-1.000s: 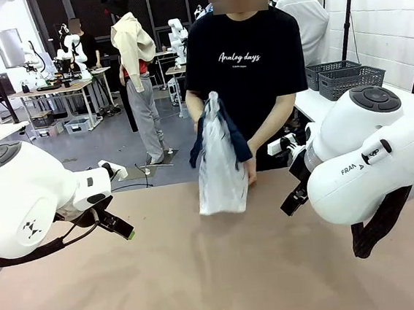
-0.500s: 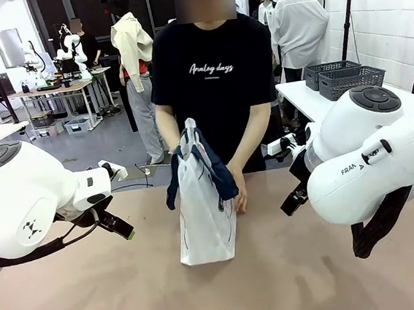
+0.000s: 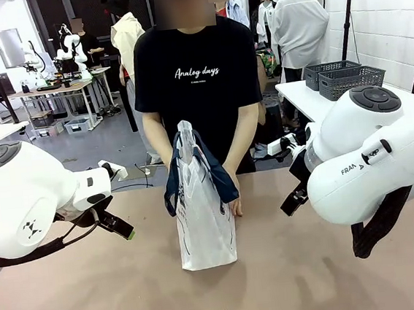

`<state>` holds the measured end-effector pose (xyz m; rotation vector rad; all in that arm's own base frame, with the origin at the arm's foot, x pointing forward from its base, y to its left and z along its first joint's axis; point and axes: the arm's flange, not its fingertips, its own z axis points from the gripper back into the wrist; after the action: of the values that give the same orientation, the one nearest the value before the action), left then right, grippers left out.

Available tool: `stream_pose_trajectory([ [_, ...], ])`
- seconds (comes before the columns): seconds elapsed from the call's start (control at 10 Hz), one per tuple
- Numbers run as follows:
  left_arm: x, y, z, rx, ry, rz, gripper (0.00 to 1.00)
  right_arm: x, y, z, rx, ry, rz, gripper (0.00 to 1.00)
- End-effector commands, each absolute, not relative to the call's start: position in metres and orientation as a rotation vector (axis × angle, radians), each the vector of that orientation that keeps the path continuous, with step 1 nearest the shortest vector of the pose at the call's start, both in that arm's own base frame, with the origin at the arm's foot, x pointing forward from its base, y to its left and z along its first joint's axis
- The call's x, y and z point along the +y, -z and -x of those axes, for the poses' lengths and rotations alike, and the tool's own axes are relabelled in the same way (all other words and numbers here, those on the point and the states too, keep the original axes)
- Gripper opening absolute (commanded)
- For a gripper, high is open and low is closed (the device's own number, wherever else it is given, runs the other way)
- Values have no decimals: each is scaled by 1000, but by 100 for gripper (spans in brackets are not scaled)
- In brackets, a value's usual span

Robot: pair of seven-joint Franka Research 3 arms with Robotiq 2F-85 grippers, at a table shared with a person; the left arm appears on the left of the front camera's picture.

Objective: Transfer purchased items from the store into the shopping bag.
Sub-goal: Open the Reusable shopping bag in the center of the table.

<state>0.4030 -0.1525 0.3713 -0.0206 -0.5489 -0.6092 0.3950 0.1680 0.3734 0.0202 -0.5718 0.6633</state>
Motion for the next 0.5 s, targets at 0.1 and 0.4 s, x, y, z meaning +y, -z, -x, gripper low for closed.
stream_pose_trajectory([
  [0.1, -151, -371, -403, -549, 606, 21, 100, 168, -373, -395, -572, -663, -21, 100],
  [0.4, -151, -371, -403, -549, 606, 21, 100, 168, -373, -395, -572, -663, -21, 100],
])
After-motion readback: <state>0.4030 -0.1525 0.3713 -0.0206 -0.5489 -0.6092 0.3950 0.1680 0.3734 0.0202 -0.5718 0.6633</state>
